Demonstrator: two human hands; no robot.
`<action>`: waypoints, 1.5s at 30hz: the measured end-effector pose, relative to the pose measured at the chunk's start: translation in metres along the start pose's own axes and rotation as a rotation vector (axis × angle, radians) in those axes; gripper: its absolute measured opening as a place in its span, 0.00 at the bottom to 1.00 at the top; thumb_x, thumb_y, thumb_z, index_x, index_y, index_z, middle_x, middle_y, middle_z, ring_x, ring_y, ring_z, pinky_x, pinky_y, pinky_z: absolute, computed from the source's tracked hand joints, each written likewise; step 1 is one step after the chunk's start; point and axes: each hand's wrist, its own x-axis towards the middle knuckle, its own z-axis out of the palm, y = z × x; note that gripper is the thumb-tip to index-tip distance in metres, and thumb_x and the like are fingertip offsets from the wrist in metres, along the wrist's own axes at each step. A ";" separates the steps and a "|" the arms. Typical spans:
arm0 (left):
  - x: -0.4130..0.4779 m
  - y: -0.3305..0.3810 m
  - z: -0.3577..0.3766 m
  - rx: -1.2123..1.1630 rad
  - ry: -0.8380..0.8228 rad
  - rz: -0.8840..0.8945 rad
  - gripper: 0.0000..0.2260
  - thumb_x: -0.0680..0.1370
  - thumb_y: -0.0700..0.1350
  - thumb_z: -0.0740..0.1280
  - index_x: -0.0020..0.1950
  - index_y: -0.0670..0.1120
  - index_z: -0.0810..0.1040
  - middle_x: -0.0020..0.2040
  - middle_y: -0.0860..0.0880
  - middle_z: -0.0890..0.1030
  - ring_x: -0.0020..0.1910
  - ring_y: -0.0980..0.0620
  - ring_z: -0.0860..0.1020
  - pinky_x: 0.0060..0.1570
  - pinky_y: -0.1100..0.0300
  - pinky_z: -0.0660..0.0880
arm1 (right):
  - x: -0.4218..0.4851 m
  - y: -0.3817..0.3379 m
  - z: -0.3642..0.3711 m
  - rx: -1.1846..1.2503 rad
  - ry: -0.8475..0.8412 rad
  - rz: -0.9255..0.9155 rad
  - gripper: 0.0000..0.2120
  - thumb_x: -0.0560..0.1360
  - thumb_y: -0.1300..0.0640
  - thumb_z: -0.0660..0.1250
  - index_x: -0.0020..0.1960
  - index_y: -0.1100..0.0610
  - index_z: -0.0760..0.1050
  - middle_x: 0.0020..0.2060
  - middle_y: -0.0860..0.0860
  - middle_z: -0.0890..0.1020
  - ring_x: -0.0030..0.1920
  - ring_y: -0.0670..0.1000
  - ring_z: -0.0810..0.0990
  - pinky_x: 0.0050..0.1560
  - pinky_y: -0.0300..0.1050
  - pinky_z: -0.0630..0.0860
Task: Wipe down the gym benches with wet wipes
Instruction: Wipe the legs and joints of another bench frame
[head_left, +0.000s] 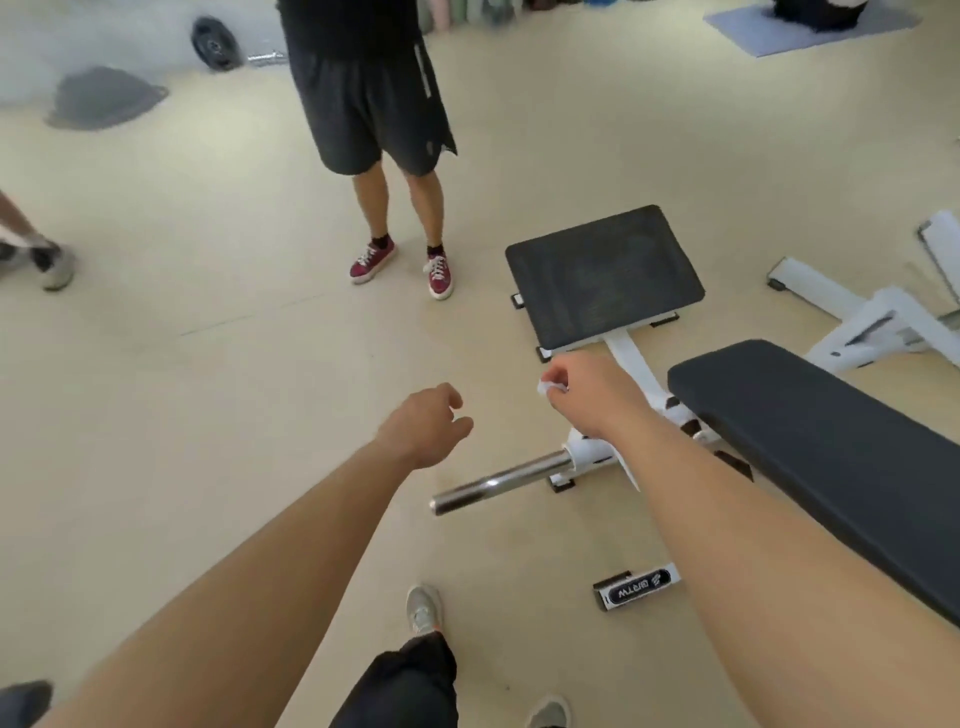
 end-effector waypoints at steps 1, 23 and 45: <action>0.003 -0.017 -0.012 -0.006 0.011 -0.027 0.18 0.81 0.54 0.64 0.68 0.49 0.72 0.63 0.50 0.78 0.60 0.48 0.76 0.61 0.52 0.74 | 0.016 -0.018 0.003 -0.035 -0.019 -0.034 0.09 0.81 0.55 0.62 0.57 0.50 0.79 0.53 0.50 0.82 0.50 0.52 0.79 0.50 0.49 0.79; 0.306 -0.118 -0.258 0.029 0.011 -0.025 0.19 0.80 0.55 0.64 0.68 0.49 0.72 0.63 0.50 0.77 0.59 0.48 0.76 0.59 0.48 0.76 | 0.391 -0.152 -0.040 -0.188 -0.122 -0.038 0.07 0.79 0.55 0.63 0.51 0.48 0.79 0.49 0.47 0.82 0.47 0.51 0.81 0.50 0.51 0.80; 0.807 0.053 -0.459 0.206 -0.178 0.274 0.19 0.82 0.53 0.63 0.70 0.46 0.71 0.65 0.46 0.77 0.60 0.47 0.76 0.58 0.53 0.74 | 0.829 -0.075 -0.225 -0.043 -0.002 0.235 0.06 0.80 0.55 0.62 0.54 0.50 0.77 0.52 0.49 0.81 0.49 0.52 0.79 0.50 0.46 0.77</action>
